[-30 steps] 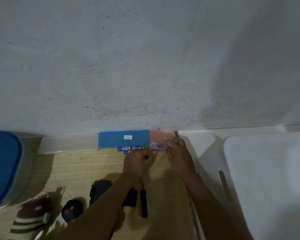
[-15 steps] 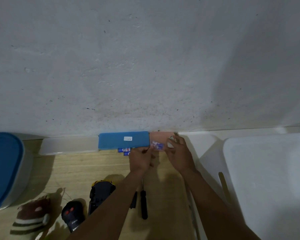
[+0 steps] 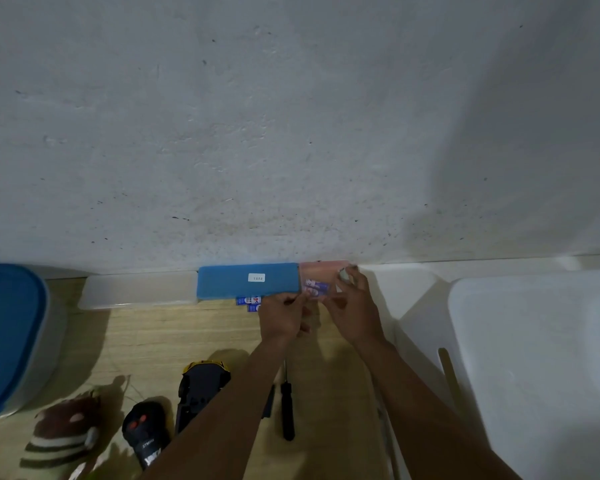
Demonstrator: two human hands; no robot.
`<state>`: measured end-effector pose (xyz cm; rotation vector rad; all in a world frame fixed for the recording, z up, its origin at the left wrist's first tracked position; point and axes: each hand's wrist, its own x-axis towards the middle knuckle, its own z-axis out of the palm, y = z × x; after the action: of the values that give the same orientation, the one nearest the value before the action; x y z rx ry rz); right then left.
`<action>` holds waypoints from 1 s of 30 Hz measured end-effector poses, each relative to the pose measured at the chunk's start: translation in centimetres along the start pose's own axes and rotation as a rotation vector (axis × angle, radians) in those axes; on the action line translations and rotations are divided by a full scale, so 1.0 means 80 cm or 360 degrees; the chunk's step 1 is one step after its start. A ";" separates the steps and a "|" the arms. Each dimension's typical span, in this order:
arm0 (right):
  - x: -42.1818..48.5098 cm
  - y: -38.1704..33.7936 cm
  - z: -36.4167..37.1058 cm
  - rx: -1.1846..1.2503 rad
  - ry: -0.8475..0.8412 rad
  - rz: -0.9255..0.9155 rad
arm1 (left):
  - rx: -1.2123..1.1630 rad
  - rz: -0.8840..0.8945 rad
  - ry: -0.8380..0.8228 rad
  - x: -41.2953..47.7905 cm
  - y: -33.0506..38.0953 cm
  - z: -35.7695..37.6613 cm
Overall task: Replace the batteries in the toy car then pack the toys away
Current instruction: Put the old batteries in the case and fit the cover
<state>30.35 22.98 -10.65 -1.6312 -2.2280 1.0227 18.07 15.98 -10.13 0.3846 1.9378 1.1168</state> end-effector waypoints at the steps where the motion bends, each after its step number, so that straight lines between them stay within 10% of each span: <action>1: 0.000 -0.001 0.001 -0.0028 0.0004 0.0006 | 0.0010 0.0006 0.0007 -0.001 0.000 0.000; 8: 0.000 -0.008 0.000 -0.0084 0.0030 0.0236 | 0.0155 0.0002 -0.0037 -0.002 0.005 -0.005; 18: -0.036 -0.041 0.035 -0.0509 0.0158 -0.0644 | 0.0812 0.0511 -0.0063 -0.024 0.026 -0.143; 30: -0.033 -0.094 0.080 -0.1025 -0.0103 -0.0865 | 0.1287 -0.0382 -0.0223 -0.076 -0.050 -0.255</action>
<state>22.25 16.84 -10.05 -1.0280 -2.9920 0.2256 6.13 -1.39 -5.25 0.6132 2.1679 0.1073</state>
